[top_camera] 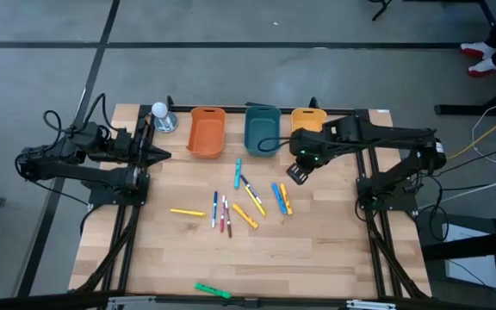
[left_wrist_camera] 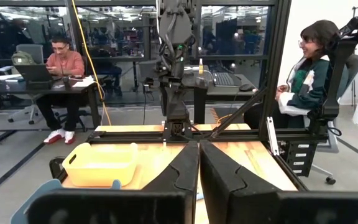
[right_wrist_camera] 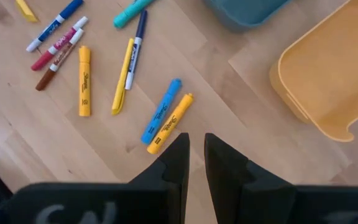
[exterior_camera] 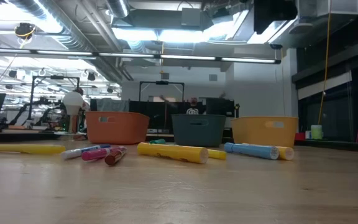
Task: Pick & Place Markers
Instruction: Put the right yellow highlighter pen into the yellow bin
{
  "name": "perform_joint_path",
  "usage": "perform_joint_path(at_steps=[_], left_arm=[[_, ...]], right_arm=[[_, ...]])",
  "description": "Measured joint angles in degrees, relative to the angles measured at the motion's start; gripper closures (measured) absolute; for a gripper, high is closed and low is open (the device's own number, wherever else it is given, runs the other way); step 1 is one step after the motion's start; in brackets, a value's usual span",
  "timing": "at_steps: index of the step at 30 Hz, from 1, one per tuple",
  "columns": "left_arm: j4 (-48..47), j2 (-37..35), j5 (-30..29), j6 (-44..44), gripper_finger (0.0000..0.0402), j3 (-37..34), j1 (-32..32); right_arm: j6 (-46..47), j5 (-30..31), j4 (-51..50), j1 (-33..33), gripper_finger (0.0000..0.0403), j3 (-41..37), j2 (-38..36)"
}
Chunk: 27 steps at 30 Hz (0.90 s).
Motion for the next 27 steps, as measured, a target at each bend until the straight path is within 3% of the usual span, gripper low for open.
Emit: perform_joint_path(at_steps=[15, 27], left_arm=[[0.0, 0.0, 0.0, 0.0, 0.0393, 0.0, 0.0], [0.0, 0.0, 0.0, 0.0, 0.0391, 0.0, 0.0]], right_arm=[[5.7, -1.4, 6.2, 0.0, 0.0352, -16.2, -0.5], [11.6, -1.6, 11.6, 2.8, 0.0352, -21.6, -0.1]])
